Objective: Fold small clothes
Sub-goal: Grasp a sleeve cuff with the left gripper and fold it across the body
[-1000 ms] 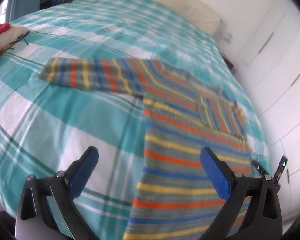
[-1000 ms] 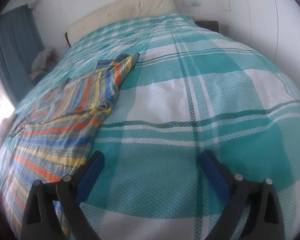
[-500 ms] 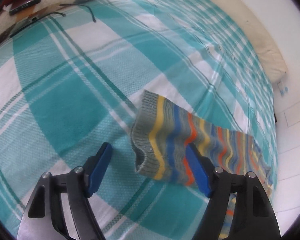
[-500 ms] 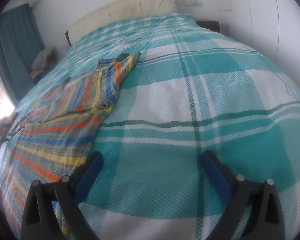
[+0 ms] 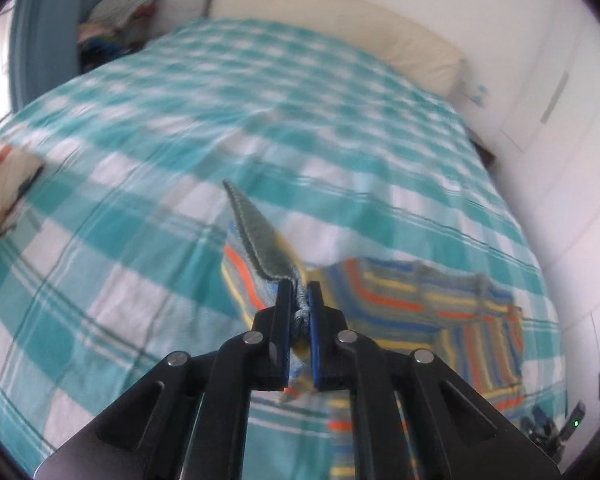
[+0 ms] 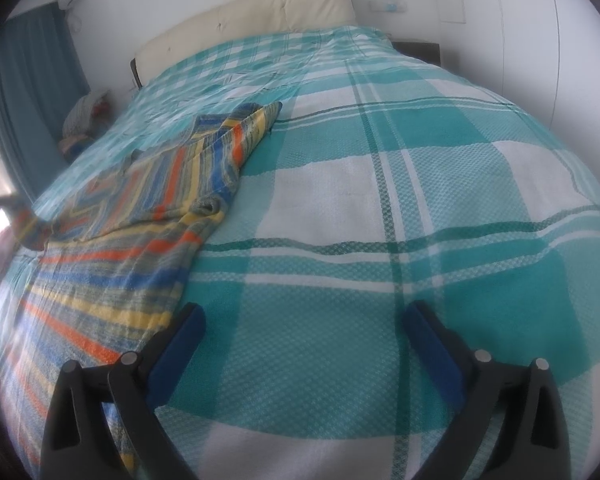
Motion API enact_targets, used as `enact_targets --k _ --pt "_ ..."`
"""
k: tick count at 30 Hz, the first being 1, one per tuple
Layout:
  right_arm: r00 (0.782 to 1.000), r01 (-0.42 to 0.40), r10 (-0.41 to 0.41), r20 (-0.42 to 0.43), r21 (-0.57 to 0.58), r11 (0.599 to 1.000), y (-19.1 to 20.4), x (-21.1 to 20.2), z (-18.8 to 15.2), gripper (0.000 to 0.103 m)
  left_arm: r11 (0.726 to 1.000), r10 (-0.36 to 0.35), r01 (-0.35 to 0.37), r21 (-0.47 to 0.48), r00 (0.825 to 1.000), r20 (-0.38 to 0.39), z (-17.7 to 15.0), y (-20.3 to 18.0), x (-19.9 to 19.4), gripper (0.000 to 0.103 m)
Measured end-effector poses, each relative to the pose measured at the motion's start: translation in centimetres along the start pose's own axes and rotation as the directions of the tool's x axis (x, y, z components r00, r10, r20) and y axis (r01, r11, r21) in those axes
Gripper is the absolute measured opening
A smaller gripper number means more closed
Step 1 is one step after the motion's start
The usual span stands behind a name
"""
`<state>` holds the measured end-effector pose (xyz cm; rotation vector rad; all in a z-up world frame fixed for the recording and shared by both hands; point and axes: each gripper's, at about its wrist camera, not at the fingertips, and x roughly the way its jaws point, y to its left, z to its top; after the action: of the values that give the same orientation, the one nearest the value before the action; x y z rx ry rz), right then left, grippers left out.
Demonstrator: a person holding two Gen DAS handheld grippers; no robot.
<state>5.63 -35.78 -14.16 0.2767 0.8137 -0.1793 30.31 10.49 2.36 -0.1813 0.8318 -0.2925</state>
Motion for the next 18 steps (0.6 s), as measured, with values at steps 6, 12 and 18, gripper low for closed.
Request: enact_targets --k 6,12,18 --pt "1.0 -0.002 0.002 0.0 0.001 1.0 -0.1 0.0 0.0 0.1 0.953 -0.187 0.2 0.227 0.979 -0.076 -1.4 -14.3 1.8 0.006" --pt "1.0 -0.003 0.003 0.001 0.001 1.0 -0.1 0.0 0.0 0.1 0.923 -0.129 0.218 0.316 0.952 -0.278 -6.6 -20.4 8.9 0.046" --pt "1.0 -0.01 0.01 0.001 0.005 1.0 -0.2 -0.1 0.0 0.1 0.965 -0.121 0.161 0.208 0.974 -0.192 -6.9 -15.6 7.5 0.076"
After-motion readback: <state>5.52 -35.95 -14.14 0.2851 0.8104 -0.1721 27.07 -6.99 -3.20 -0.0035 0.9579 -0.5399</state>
